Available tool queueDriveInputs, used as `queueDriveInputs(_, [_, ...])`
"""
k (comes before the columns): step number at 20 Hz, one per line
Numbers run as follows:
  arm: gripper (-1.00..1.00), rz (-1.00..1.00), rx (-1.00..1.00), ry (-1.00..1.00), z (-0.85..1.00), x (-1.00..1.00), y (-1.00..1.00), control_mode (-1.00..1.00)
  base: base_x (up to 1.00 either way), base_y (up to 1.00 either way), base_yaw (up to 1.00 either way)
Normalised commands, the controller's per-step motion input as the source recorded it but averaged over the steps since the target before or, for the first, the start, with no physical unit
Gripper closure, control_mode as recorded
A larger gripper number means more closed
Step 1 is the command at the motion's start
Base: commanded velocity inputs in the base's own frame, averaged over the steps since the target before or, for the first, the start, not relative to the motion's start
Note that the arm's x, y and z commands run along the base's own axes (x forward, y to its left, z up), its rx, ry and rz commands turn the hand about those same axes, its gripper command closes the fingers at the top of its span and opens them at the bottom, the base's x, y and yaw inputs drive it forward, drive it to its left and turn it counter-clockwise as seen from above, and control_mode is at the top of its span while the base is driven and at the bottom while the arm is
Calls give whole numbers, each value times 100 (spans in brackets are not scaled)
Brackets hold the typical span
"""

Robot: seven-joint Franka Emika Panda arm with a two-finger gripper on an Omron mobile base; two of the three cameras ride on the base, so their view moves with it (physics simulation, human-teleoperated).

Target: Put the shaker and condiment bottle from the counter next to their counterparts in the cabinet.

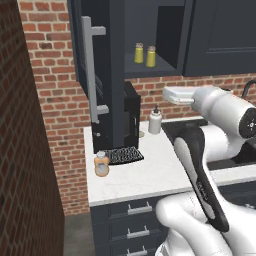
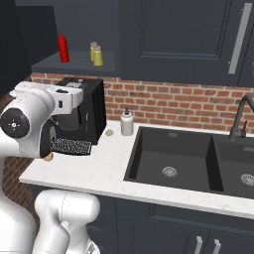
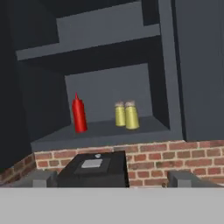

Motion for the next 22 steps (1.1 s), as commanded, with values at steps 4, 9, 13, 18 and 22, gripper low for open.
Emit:
queueDriveInputs(4, [-100,46,11,-13,-42,-85,0,-100,0,0,0])
queueDriveInputs(9, [-100,49,10,-7,-48,-65,9,-100,0,0,0])
queueDriveInputs(13, [-100,40,6,-1,-34,-21,25,-100,0,0,0])
queueDriveInputs(18, [-100,7,1,2,-2,0,5,-100,0,0,0])
queueDriveInputs(22, [-100,1,1,0,-51,-14,18,-100,0,0,0])
